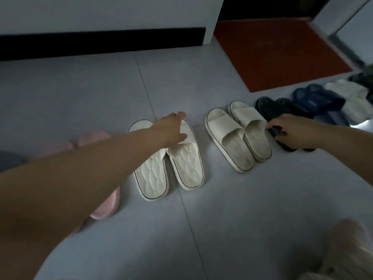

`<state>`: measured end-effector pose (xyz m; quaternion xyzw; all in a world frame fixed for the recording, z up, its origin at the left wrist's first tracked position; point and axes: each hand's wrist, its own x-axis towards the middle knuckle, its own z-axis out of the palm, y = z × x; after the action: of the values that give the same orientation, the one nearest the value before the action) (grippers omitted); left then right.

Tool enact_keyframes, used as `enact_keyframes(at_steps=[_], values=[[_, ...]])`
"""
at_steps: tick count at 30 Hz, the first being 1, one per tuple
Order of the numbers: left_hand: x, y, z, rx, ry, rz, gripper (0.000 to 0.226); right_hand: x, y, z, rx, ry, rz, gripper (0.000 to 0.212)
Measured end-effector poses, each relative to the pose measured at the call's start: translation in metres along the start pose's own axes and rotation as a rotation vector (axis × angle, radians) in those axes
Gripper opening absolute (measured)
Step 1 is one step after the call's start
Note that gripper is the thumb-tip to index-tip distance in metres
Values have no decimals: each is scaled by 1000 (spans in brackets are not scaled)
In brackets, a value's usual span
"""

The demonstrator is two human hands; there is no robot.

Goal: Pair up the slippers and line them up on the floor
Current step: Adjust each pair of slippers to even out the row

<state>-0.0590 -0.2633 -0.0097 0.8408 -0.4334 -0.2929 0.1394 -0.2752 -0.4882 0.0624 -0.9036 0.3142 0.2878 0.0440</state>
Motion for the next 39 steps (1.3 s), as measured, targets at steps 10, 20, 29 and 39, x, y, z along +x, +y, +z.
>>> enact_keyframes(at_steps=[10, 20, 29, 39], values=[[91, 121, 119, -145, -6, -525, 50, 137, 107, 38, 226, -135, -168, 83], [117, 137, 123, -186, 291, -901, 41, 197, 112, 77, 517, 16, -495, 79], [104, 146, 118, -349, 353, -883, 38, 198, 103, 70, 465, 6, -486, 73], [93, 140, 128, -430, 367, -740, 37, 147, 117, 41, 488, -254, -449, 96]])
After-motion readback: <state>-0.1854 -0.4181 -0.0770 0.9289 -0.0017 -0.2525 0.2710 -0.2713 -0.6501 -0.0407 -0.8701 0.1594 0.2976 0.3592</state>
